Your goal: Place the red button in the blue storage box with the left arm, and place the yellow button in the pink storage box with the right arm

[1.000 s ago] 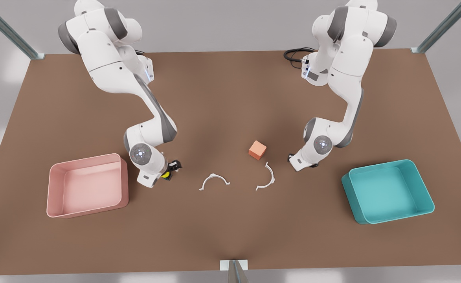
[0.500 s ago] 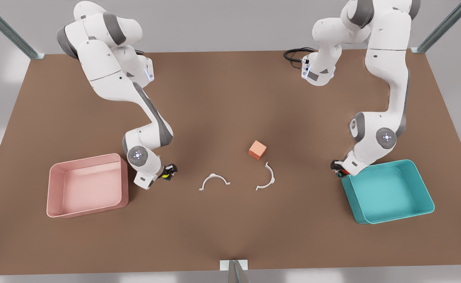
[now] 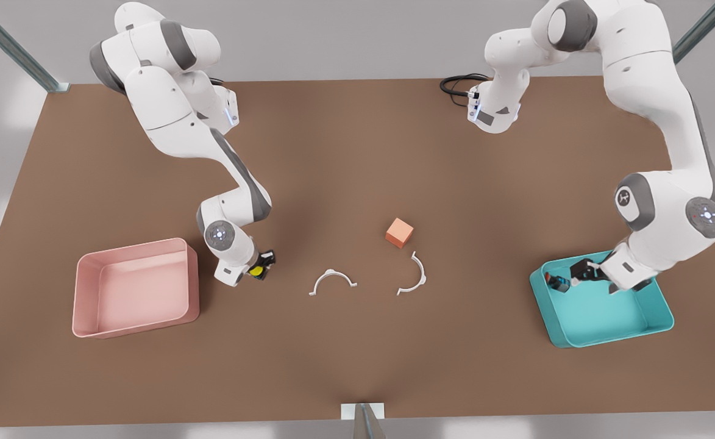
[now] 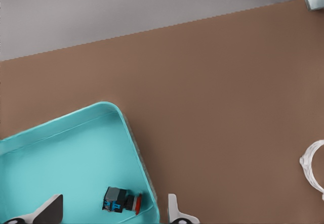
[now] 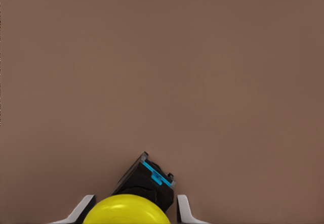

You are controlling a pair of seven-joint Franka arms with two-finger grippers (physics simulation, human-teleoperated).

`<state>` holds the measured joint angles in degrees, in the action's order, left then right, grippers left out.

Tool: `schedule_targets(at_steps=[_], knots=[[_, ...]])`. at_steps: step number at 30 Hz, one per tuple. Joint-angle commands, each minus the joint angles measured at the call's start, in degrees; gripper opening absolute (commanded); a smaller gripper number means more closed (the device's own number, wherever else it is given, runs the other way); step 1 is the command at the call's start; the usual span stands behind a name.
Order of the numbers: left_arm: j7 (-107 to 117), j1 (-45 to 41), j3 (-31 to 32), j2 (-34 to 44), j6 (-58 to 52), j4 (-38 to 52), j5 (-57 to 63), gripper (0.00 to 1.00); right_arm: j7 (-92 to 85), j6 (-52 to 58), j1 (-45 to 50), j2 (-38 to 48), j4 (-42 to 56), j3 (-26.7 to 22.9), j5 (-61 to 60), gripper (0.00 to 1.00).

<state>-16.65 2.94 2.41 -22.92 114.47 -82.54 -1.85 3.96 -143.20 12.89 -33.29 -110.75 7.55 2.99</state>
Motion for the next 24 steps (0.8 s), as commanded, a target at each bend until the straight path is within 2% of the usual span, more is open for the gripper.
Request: schedule_targets(at_steps=[1,2,3,4,7,11,15,19,24], knots=[[25.9,-5.1,-0.3,1.5,-20.9,7.4,4.5,1.0,-0.3,-1.8,0.0,-0.1,0.0,0.1,-0.1,0.66],[26.1,-12.7,-7.4,4.5,-21.6,7.5,3.4,1.0,-0.3,-1.8,0.0,-0.1,0.0,0.0,-0.1,0.56],[26.1,-13.8,-8.7,6.1,-22.7,7.7,1.0,1.0,-0.3,-1.8,0.0,-0.1,0.1,0.0,-0.1,0.53],[26.2,-14.3,-8.3,6.0,-23.1,8.0,1.1,1.0,-0.3,-1.8,-0.1,-0.1,0.2,0.1,-0.1,0.45],[26.4,-15.0,-8.6,3.3,-22.4,11.2,1.6,1.0,-0.2,-1.5,-0.1,0.8,0.8,0.1,-0.1,0.44],[26.1,-14.8,-8.8,1.1,-22.5,10.7,3.6,1.0,-0.3,1.7,-2.2,7.8,1.8,-0.1,-0.1,0.44],[26.1,-13.4,-8.9,1.4,-22.8,10.7,3.2,1.0,-5.8,8.8,-8.9,14.3,1.0,0.0,-0.1,0.44],[26.2,-13.6,-8.9,1.3,-22.8,10.7,3.4,1.0,-13.7,10.0,-17.5,19.9,-5.2,0.0,-0.1,0.44],[26.2,-13.6,-8.9,1.3,-22.8,10.7,3.5,1.0,-18.5,7.6,-25.6,15.5,-5.7,-0.1,-0.1,0.49]])
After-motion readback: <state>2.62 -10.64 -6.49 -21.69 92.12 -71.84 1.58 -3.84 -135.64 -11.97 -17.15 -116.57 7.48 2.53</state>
